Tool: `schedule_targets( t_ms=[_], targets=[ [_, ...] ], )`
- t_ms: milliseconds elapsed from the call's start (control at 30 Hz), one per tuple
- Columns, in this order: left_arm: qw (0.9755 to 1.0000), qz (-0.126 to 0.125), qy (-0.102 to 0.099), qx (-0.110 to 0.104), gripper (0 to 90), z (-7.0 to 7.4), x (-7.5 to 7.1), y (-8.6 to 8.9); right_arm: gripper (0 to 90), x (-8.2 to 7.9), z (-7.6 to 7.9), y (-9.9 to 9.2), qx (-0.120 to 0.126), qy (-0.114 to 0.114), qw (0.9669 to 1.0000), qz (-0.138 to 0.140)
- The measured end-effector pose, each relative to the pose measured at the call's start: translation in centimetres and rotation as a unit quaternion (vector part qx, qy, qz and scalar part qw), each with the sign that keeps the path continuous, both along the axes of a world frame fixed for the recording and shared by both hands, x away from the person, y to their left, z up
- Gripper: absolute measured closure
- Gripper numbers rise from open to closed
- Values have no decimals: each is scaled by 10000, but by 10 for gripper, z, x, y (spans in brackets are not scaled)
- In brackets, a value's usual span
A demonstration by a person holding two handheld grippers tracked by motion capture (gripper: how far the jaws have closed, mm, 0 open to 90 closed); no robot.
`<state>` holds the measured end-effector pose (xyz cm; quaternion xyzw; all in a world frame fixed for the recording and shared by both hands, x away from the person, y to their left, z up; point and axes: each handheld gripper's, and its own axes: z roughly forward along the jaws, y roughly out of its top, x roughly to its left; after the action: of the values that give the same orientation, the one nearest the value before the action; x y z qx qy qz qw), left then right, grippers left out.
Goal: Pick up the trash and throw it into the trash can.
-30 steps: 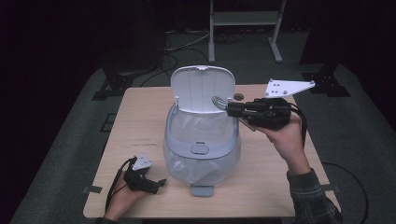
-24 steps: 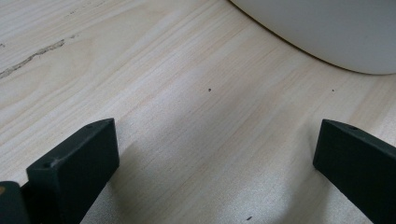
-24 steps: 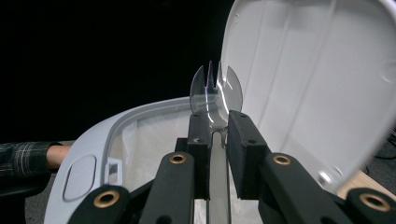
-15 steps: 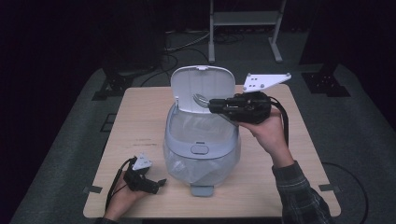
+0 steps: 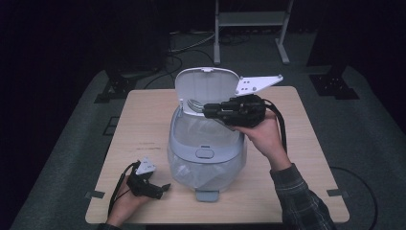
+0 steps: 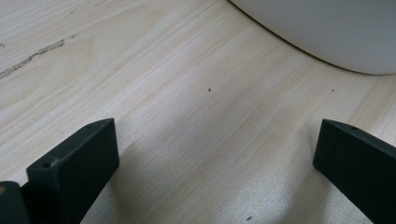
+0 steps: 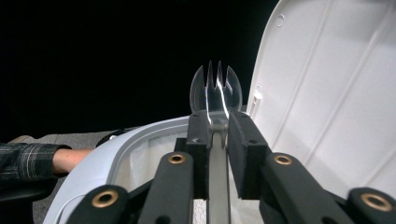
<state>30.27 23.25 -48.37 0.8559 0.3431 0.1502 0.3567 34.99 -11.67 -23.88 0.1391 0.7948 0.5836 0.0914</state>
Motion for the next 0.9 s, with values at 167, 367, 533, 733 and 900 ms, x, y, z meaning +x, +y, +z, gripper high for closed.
schedule_targets(
  t_ms=[167, 367, 533, 733, 900],
  targets=[
    [10000, -2, 0, 0, 0, 0, 0, 0, 761, 0, -1, 1, 6, 12, 10000, 8],
    [10000, -3, 0, 1, 0, 0, 0, 0, 804, 1, -3, -8, -7, 1, 9999, -156],
    [10000, -1, 0, 1, 0, 0, 0, 0, 897, 1, -3, -25, 38, -16, 9992, -388],
    [10000, -2, 0, 1, 0, 0, 0, 0, 897, 2, 1, -50, 152, -28, 9977, -655],
    [10000, -3, 0, 3, 0, 0, 0, 0, 897, 3, 1, -68, 180, -36, 9956, -915]
  ],
)
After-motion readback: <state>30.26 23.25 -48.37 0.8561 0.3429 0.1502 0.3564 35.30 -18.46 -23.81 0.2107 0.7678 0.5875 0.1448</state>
